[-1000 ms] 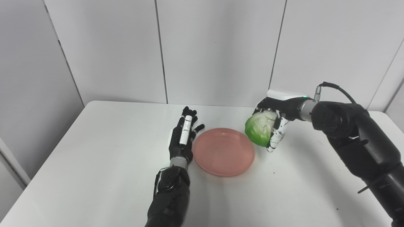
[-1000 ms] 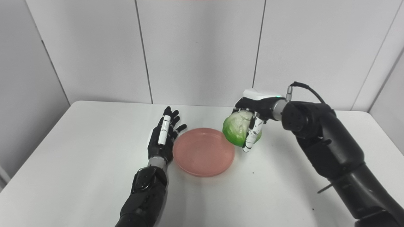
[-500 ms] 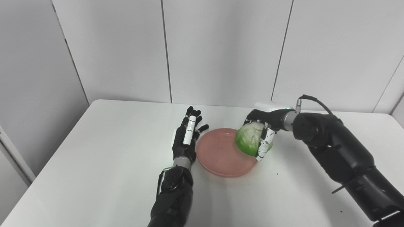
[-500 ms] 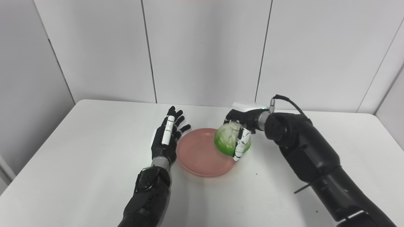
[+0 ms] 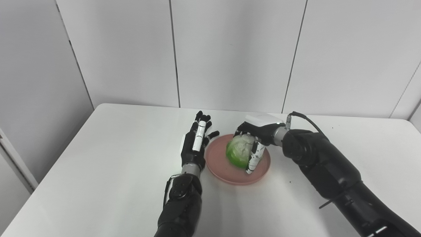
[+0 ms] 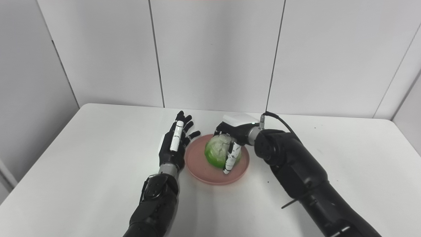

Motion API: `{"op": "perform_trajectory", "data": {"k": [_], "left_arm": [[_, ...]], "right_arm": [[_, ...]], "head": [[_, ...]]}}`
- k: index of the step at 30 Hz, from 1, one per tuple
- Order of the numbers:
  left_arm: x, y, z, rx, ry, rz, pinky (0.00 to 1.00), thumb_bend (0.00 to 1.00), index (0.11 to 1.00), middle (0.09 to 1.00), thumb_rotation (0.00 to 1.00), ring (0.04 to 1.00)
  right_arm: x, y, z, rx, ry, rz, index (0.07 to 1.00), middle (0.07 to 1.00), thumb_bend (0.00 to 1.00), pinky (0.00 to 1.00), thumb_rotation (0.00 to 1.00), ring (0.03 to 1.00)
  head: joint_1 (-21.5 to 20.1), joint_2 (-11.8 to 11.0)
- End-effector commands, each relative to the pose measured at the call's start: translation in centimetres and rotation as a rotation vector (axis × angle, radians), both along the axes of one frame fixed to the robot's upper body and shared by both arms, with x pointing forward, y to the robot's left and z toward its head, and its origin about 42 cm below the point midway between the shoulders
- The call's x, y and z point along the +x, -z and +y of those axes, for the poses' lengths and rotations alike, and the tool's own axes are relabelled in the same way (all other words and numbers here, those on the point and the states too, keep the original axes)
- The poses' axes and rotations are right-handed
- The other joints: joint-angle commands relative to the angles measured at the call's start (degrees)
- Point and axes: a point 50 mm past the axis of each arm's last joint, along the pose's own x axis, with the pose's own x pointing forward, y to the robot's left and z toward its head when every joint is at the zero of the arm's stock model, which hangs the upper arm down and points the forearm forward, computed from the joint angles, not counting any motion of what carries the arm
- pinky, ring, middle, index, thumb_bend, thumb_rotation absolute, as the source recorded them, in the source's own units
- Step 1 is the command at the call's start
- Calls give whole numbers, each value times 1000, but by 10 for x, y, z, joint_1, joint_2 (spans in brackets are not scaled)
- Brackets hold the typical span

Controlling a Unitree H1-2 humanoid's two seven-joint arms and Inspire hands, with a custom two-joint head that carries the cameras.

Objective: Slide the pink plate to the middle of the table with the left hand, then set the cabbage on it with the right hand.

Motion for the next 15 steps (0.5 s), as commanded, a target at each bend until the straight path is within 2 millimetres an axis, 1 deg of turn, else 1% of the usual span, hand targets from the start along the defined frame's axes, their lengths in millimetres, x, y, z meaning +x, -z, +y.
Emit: {"op": "perform_trajectory", "data": {"k": [1,3,4,5,6,9,11,13,15], "left_arm": [[-17,35,5,-19,-19,136,722,726,922,897,710,920],[-17,36,4,-27,-21,139,740,727,927,899,703,927],[-17,36,4,-31,-20,138,743,720,930,900,702,928],[-17,36,4,-35,-20,136,746,716,935,903,702,930],[-18,36,3,-38,-19,135,749,708,939,906,698,932],[-18,37,2,-49,-15,136,760,704,944,912,692,935],[-19,38,2,-51,-13,135,779,705,950,914,698,937],[-19,38,3,-53,-15,135,785,706,948,914,696,938],[-19,38,4,-46,-13,135,776,711,948,916,699,940]], "right_arm": [[6,-28,10,24,-47,-98,638,487,567,371,0,450],[7,-30,12,24,-47,-101,640,487,567,367,0,448],[6,-31,14,24,-51,-106,640,521,722,368,104,450],[6,-32,15,26,-56,-111,638,545,802,374,159,460],[6,-33,16,27,-60,-114,634,558,852,375,191,463],[4,-34,18,25,-76,-124,627,569,887,381,216,471],[3,-34,19,8,-82,-119,636,597,895,423,245,508],[3,-33,20,-21,-78,-98,658,652,921,483,269,568],[3,-31,19,-64,-72,-69,712,756,967,576,324,686]], "head": [[0,-1],[0,-1],[0,-1],[0,-1],[0,-1],[0,0],[-1,2],[-2,3],[-4,4]]}}
